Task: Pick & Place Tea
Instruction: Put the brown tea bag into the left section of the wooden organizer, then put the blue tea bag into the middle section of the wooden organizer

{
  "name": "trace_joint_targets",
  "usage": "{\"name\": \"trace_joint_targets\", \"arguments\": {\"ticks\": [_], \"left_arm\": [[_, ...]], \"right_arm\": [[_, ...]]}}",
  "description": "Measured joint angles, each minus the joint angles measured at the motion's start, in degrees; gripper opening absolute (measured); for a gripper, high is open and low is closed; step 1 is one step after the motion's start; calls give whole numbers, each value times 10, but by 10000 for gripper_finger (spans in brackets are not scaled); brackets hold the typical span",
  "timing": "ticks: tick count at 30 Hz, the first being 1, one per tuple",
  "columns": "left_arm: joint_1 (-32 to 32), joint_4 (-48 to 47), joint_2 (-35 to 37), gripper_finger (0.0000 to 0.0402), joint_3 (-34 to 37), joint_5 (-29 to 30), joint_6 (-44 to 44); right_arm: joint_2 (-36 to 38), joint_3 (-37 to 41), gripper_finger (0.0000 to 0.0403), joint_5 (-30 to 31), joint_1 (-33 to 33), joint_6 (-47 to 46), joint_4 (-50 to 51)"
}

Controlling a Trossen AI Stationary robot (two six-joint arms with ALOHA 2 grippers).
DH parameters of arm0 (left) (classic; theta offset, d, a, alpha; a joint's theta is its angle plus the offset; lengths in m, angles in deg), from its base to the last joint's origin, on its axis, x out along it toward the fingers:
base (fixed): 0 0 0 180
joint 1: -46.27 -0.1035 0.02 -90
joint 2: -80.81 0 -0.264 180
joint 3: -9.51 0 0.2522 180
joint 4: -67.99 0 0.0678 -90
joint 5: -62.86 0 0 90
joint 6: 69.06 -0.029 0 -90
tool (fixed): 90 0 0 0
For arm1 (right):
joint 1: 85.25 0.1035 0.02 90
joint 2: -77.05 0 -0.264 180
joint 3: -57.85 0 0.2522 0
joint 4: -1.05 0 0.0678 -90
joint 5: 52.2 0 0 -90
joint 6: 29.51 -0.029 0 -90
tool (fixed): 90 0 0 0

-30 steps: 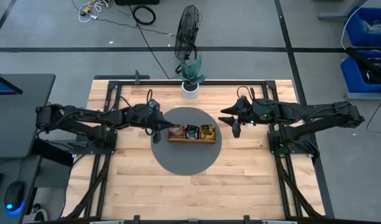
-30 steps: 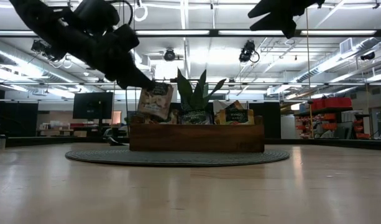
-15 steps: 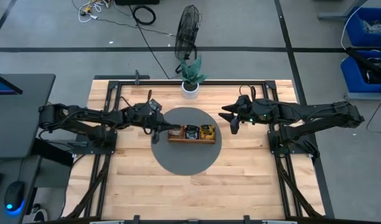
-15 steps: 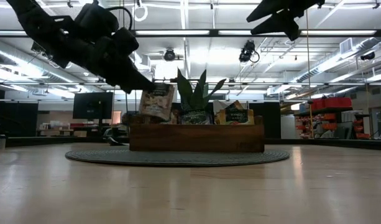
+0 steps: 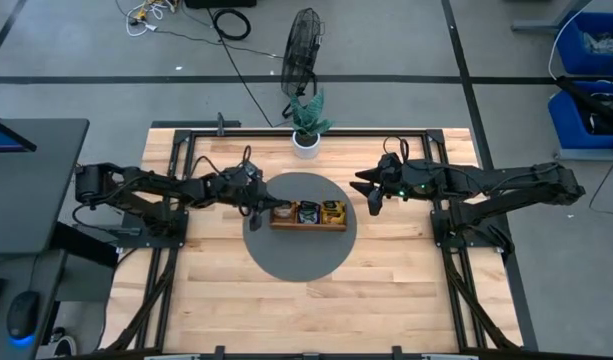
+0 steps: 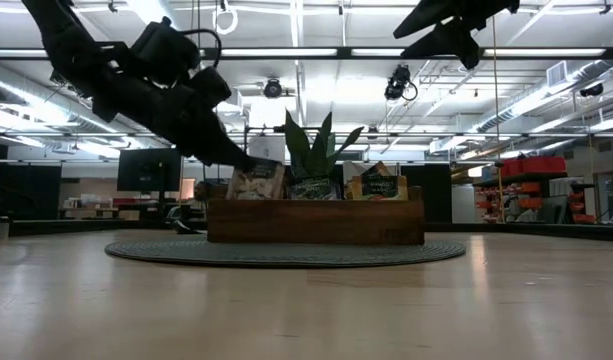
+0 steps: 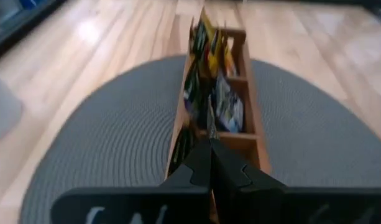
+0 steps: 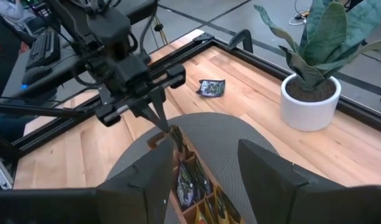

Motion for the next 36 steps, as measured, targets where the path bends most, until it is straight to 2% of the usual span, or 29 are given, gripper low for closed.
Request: {"name": "trace_joint_targets", "arguments": {"ticks": [5,10,13,21,26,33,36], "left_arm": [[9,0,-32,17,0,1,2],[18,6,-34,65,0,26,-1],[17,9,-29,99,0,55,13],[18,9,16,161,-12,55,72],[3,8,73,166,-17,56,164],[-56,-2,135,149,-17,58,353],[-79,-4,148,141,-17,56,404]], "right_arm": [[0,0,188,0,0,-1,1],[0,0,188,0,0,-1,2],[0,0,188,0,0,-1,5],[0,0,188,0,0,-6,9],[0,0,188,5,0,-6,15],[0,0,188,14,0,-6,15],[0,0,188,15,-1,5,16]]}}
